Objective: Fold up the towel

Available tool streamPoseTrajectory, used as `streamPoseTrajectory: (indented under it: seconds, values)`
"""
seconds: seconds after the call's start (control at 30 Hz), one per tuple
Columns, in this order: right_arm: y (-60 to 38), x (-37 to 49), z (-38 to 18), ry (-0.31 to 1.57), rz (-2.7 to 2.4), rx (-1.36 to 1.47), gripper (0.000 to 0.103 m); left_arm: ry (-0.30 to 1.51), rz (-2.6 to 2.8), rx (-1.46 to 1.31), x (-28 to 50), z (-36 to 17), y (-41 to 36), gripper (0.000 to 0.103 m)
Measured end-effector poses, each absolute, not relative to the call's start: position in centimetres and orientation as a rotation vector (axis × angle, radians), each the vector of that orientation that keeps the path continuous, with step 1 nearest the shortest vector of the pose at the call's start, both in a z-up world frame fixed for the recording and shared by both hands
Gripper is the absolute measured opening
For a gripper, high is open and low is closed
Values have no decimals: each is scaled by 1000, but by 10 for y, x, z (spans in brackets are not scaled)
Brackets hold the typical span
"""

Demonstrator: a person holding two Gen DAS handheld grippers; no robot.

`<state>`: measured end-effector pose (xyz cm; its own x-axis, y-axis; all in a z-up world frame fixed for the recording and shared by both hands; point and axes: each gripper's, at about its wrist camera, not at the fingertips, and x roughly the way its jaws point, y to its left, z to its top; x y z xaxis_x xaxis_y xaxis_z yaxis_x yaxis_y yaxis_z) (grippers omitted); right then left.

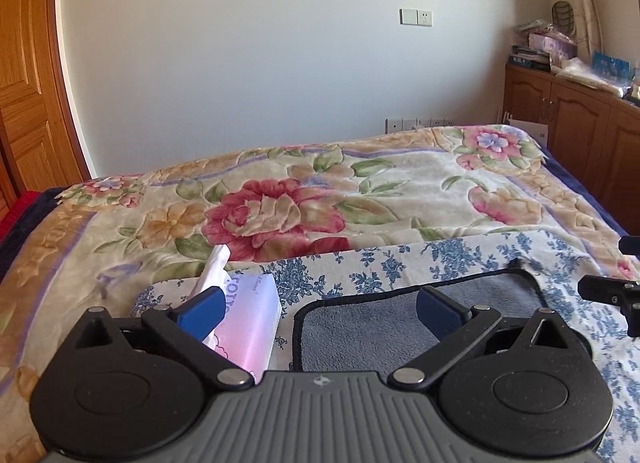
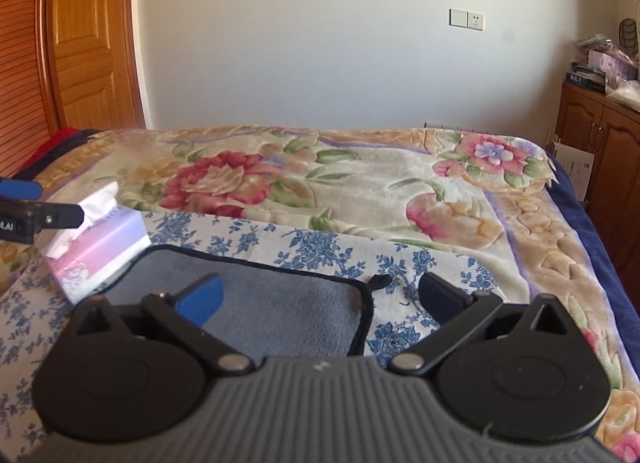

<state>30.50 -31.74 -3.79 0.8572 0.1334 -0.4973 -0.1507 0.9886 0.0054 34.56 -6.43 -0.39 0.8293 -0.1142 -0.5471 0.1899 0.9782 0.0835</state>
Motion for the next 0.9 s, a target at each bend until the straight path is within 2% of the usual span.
streamPoseTrajectory:
  seconds: [0.9]
  values:
    - [-301,200,23,433,167,-44,103,505,-182,149,240,63,-57,103]
